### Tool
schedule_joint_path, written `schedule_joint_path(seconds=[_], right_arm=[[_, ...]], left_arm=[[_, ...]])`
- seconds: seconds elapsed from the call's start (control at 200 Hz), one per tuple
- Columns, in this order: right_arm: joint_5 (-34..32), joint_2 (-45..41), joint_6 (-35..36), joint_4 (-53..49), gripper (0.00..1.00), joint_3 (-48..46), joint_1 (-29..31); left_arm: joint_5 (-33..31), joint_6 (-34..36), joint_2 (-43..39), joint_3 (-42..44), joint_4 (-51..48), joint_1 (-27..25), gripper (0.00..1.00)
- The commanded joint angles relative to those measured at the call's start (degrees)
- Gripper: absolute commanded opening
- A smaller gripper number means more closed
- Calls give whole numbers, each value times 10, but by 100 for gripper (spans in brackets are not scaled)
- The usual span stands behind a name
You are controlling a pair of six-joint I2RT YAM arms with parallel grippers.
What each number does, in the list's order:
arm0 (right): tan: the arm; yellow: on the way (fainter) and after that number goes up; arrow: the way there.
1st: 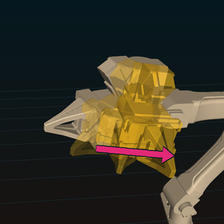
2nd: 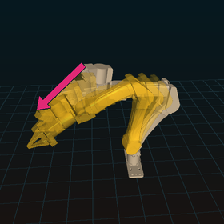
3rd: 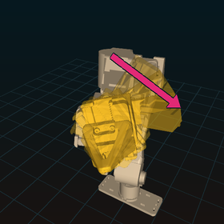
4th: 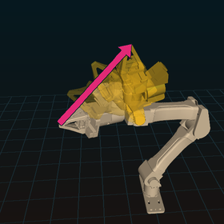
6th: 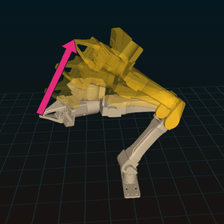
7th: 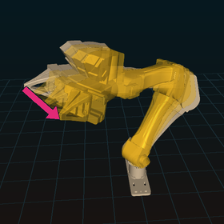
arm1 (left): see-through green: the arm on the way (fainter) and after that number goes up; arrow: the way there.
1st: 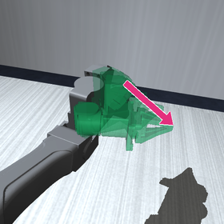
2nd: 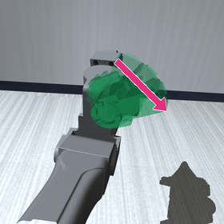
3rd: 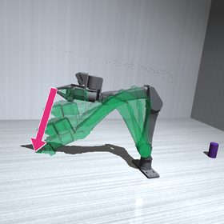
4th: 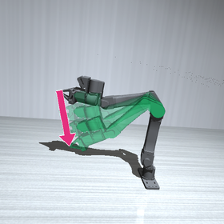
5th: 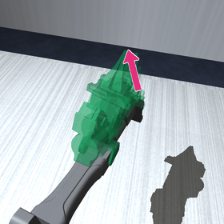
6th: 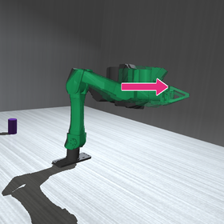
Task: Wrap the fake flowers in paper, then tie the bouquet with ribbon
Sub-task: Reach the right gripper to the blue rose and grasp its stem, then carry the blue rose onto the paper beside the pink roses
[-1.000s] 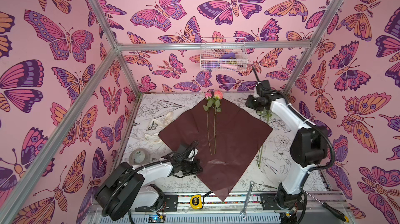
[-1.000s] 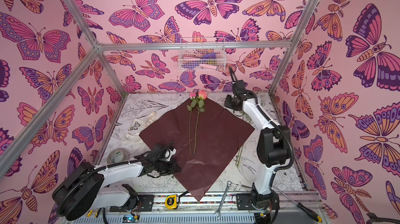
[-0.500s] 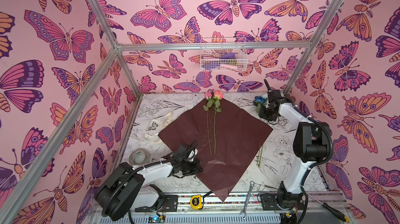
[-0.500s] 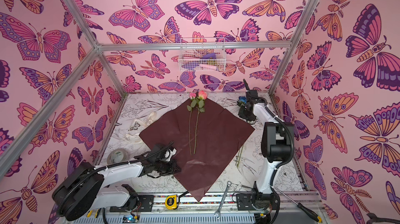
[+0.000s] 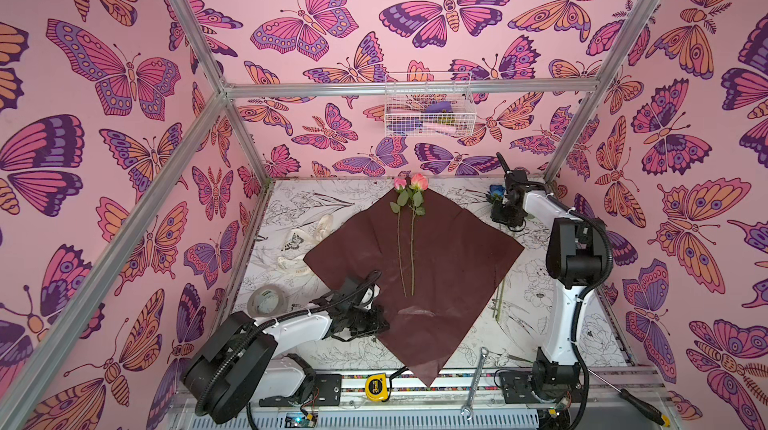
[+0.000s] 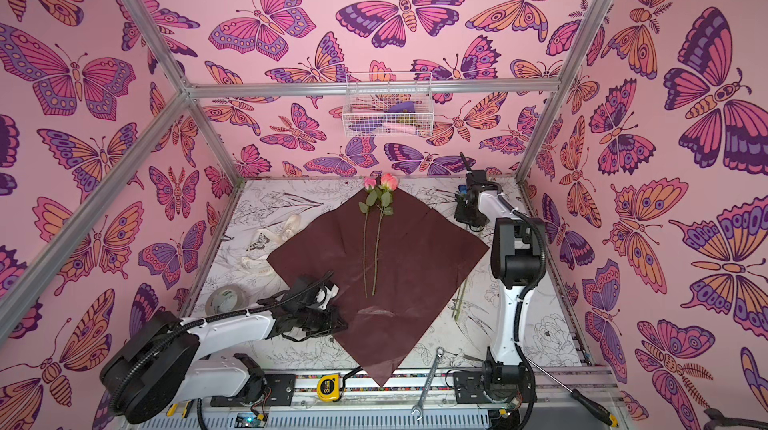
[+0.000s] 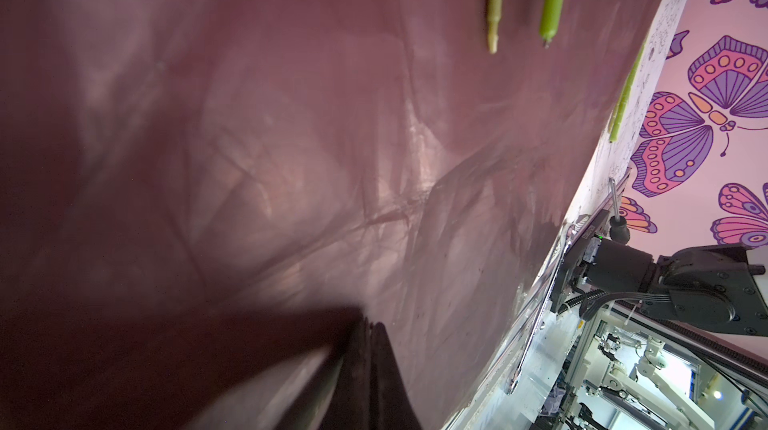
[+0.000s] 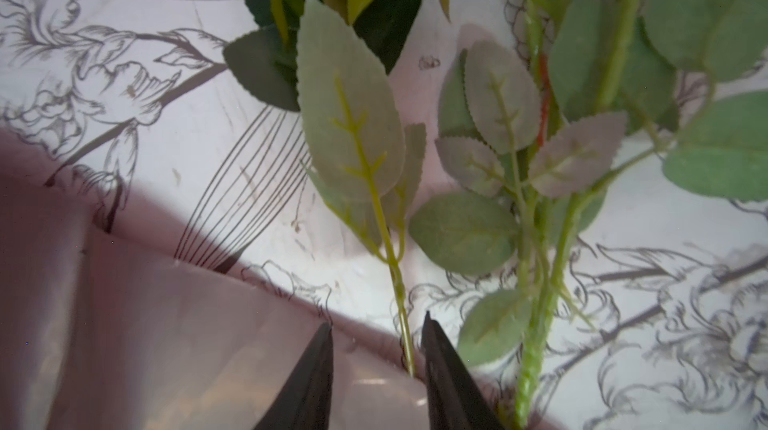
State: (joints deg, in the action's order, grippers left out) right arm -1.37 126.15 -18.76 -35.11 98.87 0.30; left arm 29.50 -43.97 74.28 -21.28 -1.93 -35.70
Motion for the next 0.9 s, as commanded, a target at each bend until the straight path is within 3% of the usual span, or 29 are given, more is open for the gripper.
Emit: schedule_joint_path(seconds=[0.0,0.1,0.32,0.621,0.896], right_arm=[[-15,38,22,-19,38,38,2],[-26,61,32,-47,30,79,1],[-57,69,70,-90,0,136,1],[-87,-22,111,-133,0,174,2],[-172,-142,149,-140,0,165,1]], left_arm=[[-21,10,12,3,-30,-1,0],[-21,11,14,2,-30,-2,0],[-21,11,14,1,-29,-1,0],[-21,10,15,0,-28,-1,0],[-21,9,12,2,-28,-1,0]])
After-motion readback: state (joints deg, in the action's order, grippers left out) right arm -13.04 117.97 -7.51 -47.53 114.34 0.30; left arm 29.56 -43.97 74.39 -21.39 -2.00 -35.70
